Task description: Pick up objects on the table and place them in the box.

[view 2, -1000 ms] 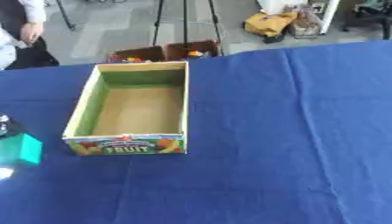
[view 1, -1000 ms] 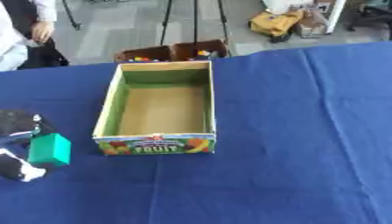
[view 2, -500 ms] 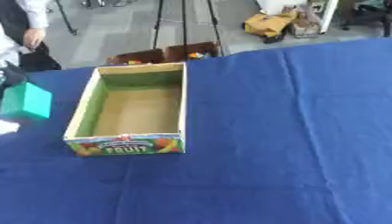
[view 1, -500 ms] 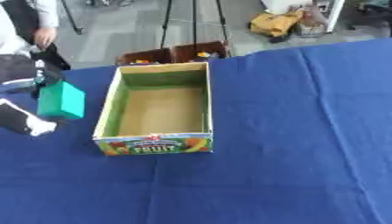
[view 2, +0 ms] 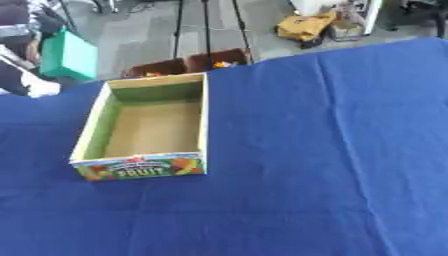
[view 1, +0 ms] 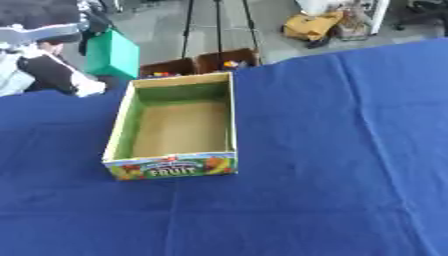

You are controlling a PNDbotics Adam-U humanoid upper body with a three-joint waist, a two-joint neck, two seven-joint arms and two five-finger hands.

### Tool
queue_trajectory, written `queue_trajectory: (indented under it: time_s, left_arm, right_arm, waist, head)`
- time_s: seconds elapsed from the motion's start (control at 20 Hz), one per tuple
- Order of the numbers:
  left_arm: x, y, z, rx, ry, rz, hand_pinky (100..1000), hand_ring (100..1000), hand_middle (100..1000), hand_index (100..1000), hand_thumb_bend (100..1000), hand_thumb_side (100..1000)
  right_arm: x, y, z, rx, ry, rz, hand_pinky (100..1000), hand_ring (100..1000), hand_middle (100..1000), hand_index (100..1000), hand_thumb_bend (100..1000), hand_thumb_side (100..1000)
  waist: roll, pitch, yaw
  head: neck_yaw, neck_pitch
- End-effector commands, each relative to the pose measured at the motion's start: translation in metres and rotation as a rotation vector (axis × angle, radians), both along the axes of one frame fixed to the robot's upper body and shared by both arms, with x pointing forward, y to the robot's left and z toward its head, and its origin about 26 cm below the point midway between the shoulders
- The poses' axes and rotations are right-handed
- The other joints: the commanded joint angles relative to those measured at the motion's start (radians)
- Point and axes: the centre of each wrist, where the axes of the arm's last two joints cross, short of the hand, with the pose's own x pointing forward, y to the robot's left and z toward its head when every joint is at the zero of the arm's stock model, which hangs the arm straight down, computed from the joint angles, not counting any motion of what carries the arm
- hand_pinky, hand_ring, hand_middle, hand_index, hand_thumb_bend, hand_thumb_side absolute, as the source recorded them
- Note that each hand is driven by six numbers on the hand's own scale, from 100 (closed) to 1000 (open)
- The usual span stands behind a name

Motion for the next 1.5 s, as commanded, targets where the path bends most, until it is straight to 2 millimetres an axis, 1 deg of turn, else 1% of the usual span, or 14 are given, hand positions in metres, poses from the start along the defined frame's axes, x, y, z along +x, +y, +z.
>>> queue_trajectory:
  time_s: [0.05, 0.25, 0.35, 0.6, 0.7, 0.95, 1.05, 1.25, 1.3, 1.35, 1.5]
  left_arm:
    - [0.013, -0.004, 0.002, 0.013, -0.008, -0.004, 185, 443, 489, 665, 100, 299]
    - [0.035, -0.012, -0.013, 0.028, 0.012, 0.010, 195, 447, 493, 664, 100, 301]
    - [0.045, -0.014, -0.023, 0.048, 0.017, 0.023, 203, 451, 495, 664, 100, 286]
    - [0.065, -0.022, -0.045, 0.107, 0.013, 0.042, 218, 457, 500, 662, 100, 273]
    - [0.070, -0.024, -0.051, 0.141, 0.011, 0.051, 228, 462, 505, 662, 100, 259]
    - [0.079, -0.025, -0.064, 0.203, 0.004, 0.083, 251, 474, 517, 667, 100, 257]
    - [0.082, -0.025, -0.070, 0.230, 0.008, 0.097, 272, 486, 530, 678, 100, 265]
    - [0.087, -0.023, -0.082, 0.269, 0.033, 0.119, 283, 492, 543, 697, 100, 291]
    - [0.088, -0.022, -0.085, 0.275, 0.041, 0.126, 286, 494, 546, 700, 100, 240]
    - [0.089, -0.021, -0.088, 0.280, 0.051, 0.132, 294, 499, 553, 709, 100, 311]
    - [0.092, -0.019, -0.095, 0.293, 0.082, 0.141, 318, 517, 589, 745, 100, 341]
  right_arm:
    - [-0.004, 0.001, 0.010, -0.022, -0.034, 0.017, 717, 773, 525, 720, 106, 610]
    - [-0.003, 0.002, 0.011, -0.019, -0.037, 0.028, 719, 775, 524, 720, 105, 610]
    - [-0.003, 0.002, 0.011, -0.020, -0.037, 0.032, 720, 775, 522, 719, 108, 611]
    - [-0.003, 0.003, 0.013, -0.021, -0.041, 0.042, 722, 776, 520, 720, 112, 612]
    - [-0.003, 0.003, 0.014, -0.022, -0.044, 0.045, 722, 776, 519, 720, 115, 614]
    - [-0.003, 0.003, 0.015, -0.021, -0.049, 0.050, 724, 778, 518, 720, 116, 614]
    - [-0.003, 0.003, 0.016, -0.019, -0.051, 0.051, 724, 778, 518, 721, 107, 617]
    - [-0.003, 0.003, 0.017, -0.016, -0.055, 0.052, 725, 778, 517, 721, 117, 615]
    - [-0.003, 0.002, 0.017, -0.016, -0.056, 0.052, 725, 778, 514, 721, 117, 614]
    - [-0.003, 0.002, 0.017, -0.015, -0.056, 0.051, 725, 778, 513, 720, 116, 614]
    - [-0.003, 0.002, 0.017, -0.013, -0.057, 0.052, 726, 779, 511, 720, 117, 614]
  waist:
    - [-0.003, -0.018, -0.005]
    - [0.001, -0.011, -0.019]
    - [0.003, -0.007, -0.024]
    - [0.008, 0.005, -0.037]
    - [0.010, 0.010, -0.043]
    - [0.015, 0.020, -0.055]
    - [0.016, 0.024, -0.061]
    - [0.019, 0.030, -0.069]
    - [0.019, 0.031, -0.071]
    - [0.019, 0.032, -0.072]
    - [0.019, 0.035, -0.072]
  head:
    - [0.009, -0.016]
    - [0.019, -0.032]
    - [0.022, -0.036]
    - [0.031, -0.043]
    - [0.035, -0.046]
    - [0.042, -0.054]
    - [0.045, -0.059]
    - [0.049, -0.066]
    - [0.049, -0.067]
    - [0.049, -0.068]
    - [0.050, -0.070]
